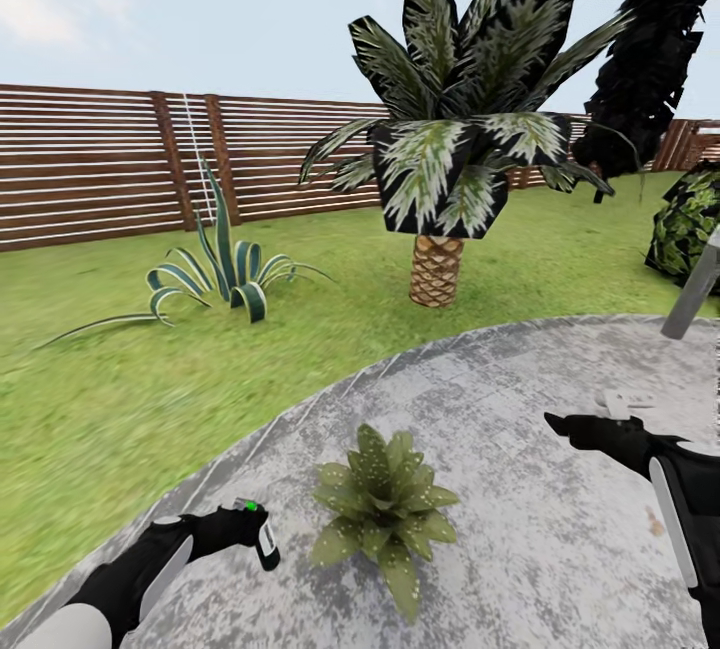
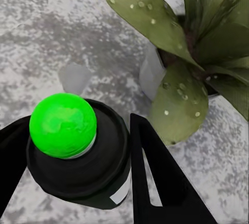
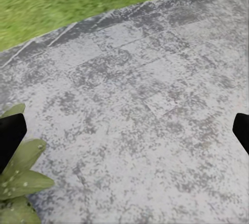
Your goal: Pick up the pesticide atomizer in the garden and spray insectifuge to fully cover both potted plants in the garden.
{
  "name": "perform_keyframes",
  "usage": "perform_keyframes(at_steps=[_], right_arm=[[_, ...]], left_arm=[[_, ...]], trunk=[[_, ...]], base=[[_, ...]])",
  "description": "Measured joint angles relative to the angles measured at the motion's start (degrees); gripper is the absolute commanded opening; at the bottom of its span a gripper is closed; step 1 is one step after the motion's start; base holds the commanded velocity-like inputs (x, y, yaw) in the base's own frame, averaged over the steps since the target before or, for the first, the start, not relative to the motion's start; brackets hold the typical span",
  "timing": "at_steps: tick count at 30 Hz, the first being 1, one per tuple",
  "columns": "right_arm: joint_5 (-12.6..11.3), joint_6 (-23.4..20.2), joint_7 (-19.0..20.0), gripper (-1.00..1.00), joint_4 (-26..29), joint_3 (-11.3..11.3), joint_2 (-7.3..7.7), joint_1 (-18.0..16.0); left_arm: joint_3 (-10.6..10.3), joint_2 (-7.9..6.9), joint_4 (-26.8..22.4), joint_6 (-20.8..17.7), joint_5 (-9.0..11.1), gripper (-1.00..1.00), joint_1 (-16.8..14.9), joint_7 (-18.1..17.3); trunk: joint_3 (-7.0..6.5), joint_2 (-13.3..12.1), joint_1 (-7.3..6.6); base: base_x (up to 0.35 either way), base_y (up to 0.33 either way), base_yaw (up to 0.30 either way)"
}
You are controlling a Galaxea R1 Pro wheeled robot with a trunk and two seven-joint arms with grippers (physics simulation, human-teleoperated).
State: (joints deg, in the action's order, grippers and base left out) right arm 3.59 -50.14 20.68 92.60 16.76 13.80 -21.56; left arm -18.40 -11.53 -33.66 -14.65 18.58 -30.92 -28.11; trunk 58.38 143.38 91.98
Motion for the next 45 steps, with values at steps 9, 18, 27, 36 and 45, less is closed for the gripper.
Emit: perform_keyframes(at_steps=[9, 18, 27, 36, 45], right_arm=[[0.0, 0.0, 0.1, 1.0, 0.1, 0.0, -0.01, 0.1], [0.0, 0.0, 0.1, 1.0, 0.0, 0.0, -0.07, 0.0], [0.0, 0.0, 0.0, 1.0, 0.0, 0.0, -0.09, 0.0], [0.0, -0.2, 0.1, 1.0, 0.1, 0.0, -0.08, -0.1], [0.0, -0.5, 0.1, 1.0, 0.1, 0.0, -0.05, -0.1]], left_arm=[[-1.7, -0.27, 0.0, -0.2, 0.0, -1.0, 0.0, -0.4], [-1.3, -0.08, 0.1, -0.6, 0.3, -1.0, 0.0, -0.4], [-1.4, -0.13, 0.2, -0.7, 0.3, -1.0, 0.0, -0.4], [-1.5, 0.0, 0.3, -2.8, 0.2, -1.0, 0.0, -0.2], [-1.5, 1.02, 0.3, -3.1, -3.1, -1.0, 0.0, 5.8]], trunk=[[0.0, 0.0, -0.01], [0.0, 0.0, -0.04], [0.0, 0.0, 0.01], [0.0, 0.0, 0.0], [0.0, 0.0, 0.02]], base=[[0.21, 0.214, -0.273], [-0.161, 0.249, -0.278], [0.057, 0.288, -0.278], [0.111, 0.291, -0.278], [0.073, 0.161, -0.278]])
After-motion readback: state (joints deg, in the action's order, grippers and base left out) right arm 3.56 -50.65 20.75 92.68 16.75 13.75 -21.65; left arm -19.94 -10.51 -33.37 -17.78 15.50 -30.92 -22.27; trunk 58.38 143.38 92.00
